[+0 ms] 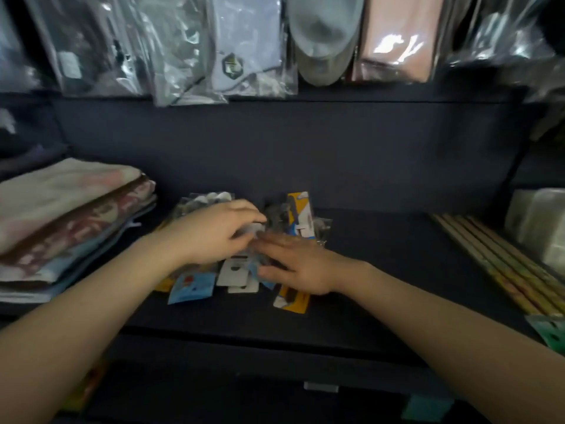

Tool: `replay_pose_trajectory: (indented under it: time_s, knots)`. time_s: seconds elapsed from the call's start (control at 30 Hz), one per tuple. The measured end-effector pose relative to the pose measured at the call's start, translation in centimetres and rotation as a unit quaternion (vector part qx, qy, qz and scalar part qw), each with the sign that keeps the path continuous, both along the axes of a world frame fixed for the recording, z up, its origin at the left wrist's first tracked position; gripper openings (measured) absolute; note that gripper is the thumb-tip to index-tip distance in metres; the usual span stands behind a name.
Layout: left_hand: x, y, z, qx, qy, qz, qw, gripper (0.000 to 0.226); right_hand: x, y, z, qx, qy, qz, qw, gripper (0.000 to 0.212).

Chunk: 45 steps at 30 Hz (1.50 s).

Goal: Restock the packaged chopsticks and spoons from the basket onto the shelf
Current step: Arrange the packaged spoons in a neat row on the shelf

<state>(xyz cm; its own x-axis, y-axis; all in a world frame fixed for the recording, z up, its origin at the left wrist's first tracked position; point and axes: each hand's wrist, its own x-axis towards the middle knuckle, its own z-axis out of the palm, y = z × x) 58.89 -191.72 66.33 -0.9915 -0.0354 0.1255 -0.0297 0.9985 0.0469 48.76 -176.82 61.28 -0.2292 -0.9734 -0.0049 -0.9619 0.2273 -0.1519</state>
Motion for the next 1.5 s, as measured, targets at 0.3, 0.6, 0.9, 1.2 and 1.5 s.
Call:
replay_pose_trajectory:
  time_s: [0.3,0.6,0.9,1.2,1.5]
  knots:
    - [4.8,-8.5,-3.2,0.093,-0.074,0.269,0.956,0.057,0.5,-3.5,1.8,-0.014,0.063,-0.054,0.996,0.045]
    - [6.6,-8.8,-4.1,0.295,0.002,0.158,0.942,0.077,2.1,-14.0,2.1,-0.106,0.001,-0.037,0.994,0.04]
    - [4.4,-8.9,-3.9,0.528,-0.061,0.247,0.81,0.052,-1.0,-11.5,2.3,0.099,0.042,0.002,0.994,0.07]
    - [4.1,-8.5,-0.3,0.245,0.14,0.178,0.943,0.02,-2.5,-10.6,2.5,-0.287,-0.009,-0.138,0.948,0.035]
    - [4.1,-8.4,-2.4,0.515,0.06,0.153,0.841,0.012,-1.5,-14.0,2.3,-0.194,-0.137,-0.007,0.971,0.084]
